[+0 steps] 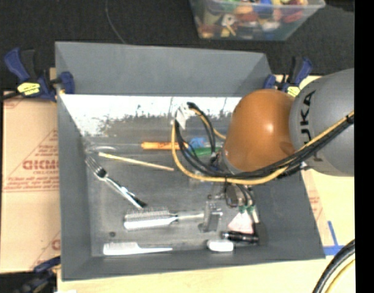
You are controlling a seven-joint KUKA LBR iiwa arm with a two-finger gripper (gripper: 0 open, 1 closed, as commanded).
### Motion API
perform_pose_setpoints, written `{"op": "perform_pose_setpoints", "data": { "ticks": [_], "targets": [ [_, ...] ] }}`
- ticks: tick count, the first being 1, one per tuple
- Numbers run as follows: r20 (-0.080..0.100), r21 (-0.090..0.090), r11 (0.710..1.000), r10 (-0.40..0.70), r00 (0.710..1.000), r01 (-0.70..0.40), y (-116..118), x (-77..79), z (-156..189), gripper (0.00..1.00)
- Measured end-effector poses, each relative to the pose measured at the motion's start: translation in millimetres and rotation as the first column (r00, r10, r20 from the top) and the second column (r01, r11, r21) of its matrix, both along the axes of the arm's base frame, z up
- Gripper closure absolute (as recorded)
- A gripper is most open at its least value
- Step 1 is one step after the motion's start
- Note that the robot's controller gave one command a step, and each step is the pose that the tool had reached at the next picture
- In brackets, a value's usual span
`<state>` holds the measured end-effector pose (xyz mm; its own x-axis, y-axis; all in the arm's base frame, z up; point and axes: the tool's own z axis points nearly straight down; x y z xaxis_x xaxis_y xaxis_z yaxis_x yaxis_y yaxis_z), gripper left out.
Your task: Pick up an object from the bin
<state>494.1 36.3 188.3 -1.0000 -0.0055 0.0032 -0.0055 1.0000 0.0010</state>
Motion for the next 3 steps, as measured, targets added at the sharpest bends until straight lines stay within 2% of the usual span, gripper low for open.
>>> {"op": "perform_pose_setpoints", "data": {
  "ticks": [1, 2, 3],
  "targets": [
    [0.006, 0.0, 1.0, -0.002, 1.0, 0.002, 0.0, 1.6, 2.4, 0.0],
    [0.007, 0.001, 0.997, 0.079, 0.997, -0.079, 81.4, 20.0, -120.6, 0.0],
    [0.011, 0.0, 0.998, 0.055, 0.998, -0.055, 62.0, 17.8, -117.9, 0.0]
  ]
}}
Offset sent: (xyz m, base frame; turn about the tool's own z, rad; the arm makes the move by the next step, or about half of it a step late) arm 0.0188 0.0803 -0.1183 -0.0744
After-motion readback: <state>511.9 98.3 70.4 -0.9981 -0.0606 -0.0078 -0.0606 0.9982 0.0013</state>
